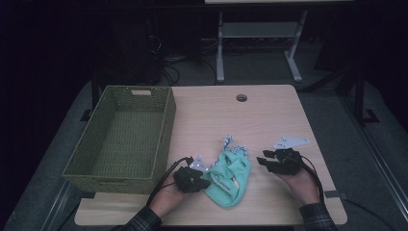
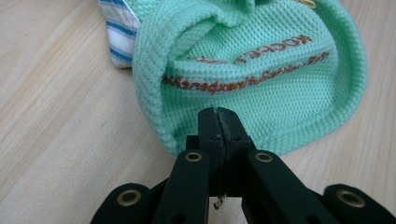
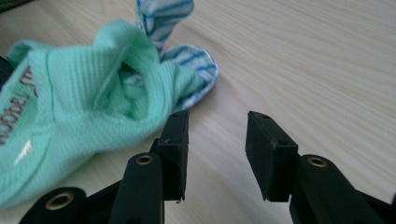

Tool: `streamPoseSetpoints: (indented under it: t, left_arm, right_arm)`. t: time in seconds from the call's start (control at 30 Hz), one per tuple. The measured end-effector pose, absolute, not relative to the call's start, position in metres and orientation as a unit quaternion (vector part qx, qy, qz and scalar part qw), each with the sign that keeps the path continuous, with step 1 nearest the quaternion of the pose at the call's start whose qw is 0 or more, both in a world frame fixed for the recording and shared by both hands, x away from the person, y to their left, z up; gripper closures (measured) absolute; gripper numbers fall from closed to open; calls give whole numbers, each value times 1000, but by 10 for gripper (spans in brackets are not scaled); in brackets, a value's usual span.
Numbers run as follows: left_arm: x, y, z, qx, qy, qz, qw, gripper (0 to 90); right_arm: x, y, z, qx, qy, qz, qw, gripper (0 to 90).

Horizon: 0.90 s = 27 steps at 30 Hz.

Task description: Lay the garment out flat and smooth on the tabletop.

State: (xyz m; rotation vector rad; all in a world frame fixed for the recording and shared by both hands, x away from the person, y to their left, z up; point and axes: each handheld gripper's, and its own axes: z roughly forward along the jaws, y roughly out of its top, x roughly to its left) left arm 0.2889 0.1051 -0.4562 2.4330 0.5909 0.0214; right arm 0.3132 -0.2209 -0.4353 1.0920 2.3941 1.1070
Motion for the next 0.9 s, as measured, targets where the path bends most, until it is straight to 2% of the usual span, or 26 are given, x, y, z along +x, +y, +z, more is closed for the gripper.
streamPoseSetpoints:
  t: [0.47,0.9]
  left_arm:
    - [289,105,-456,924,224,7,310,892]
    - [289,105,-456,923,225,7,312,891]
  right_arm:
    - [350,-194,-430,354,836,407,105,717]
    - [367,-173,-447,347,853,383,76,708]
